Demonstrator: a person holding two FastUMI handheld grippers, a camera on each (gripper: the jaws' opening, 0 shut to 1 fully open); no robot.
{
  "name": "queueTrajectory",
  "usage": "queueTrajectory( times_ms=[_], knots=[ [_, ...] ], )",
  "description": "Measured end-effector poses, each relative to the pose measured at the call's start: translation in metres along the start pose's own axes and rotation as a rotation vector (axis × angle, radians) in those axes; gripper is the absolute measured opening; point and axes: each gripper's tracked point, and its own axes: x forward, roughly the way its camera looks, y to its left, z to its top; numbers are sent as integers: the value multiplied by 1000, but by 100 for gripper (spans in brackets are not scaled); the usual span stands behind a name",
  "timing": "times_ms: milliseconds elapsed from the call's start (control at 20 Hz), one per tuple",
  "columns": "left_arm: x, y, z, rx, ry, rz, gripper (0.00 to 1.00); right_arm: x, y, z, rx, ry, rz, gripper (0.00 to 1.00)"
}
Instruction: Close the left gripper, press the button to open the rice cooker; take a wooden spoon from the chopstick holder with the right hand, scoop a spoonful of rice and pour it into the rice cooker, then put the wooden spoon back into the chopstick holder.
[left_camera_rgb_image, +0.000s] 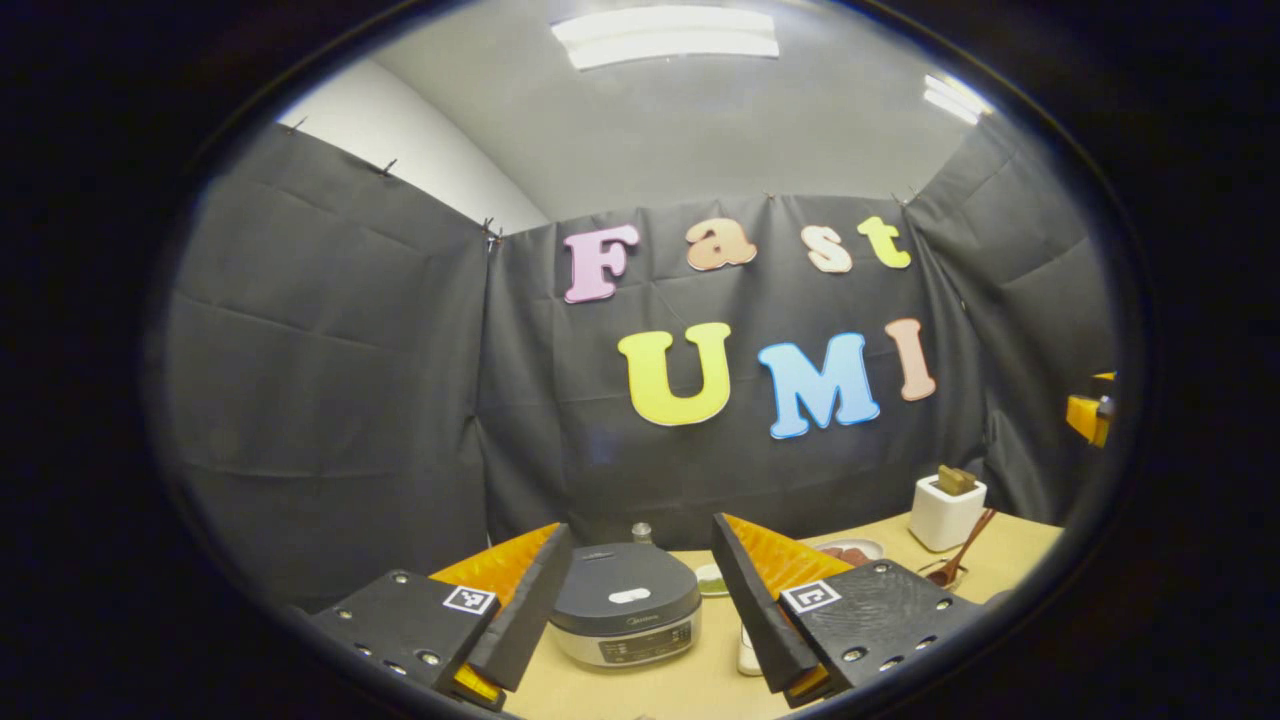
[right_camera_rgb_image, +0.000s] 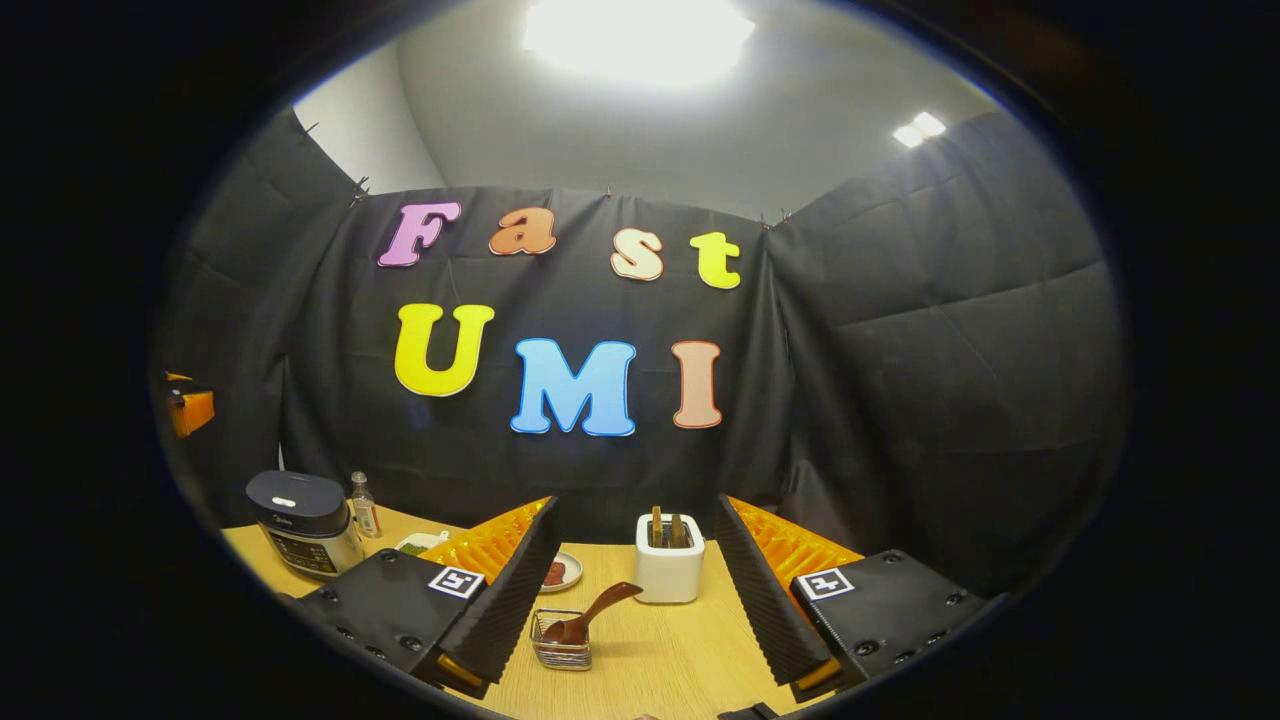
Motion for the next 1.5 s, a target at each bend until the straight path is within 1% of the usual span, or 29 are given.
queueTrajectory(
  times_ms=[300,600,800,950,1000,1050,1200,1250,1300,1350,1400,1450,1500],
  knots=[
    [-2,-18,1,0,5,17,87,7,-11,-3,-10,-1,34,97],
    [-1,-20,11,26,3,58,87,13,-18,-12,8,2,76,98],
    [7,-11,21,22,-15,66,87,15,-20,-13,18,10,70,98],
    [26,-7,24,17,-20,34,87,19,-15,-11,14,0,50,97],
    [32,-6,23,15,-21,22,86,20,-14,-10,13,0,33,98],
    [39,-4,22,15,-19,10,72,20,-12,-8,19,-2,24,98],
    [59,6,23,14,-37,-2,72,22,1,-3,17,-15,7,98],
    [65,11,22,8,-38,-6,59,23,5,-4,16,-12,4,98],
    [71,12,20,2,-32,-14,54,24,8,-5,17,-10,0,97],
    [77,15,17,-2,-26,-24,56,24,11,-4,19,-11,-4,98],
    [85,23,15,1,-26,-13,56,24,13,-4,20,-12,-9,98],
    [91,28,12,0,-28,-2,49,25,16,-6,19,-10,-15,98],
    [95,27,6,-11,-17,-19,42,25,17,-7,18,-6,-21,98]
  ],
)
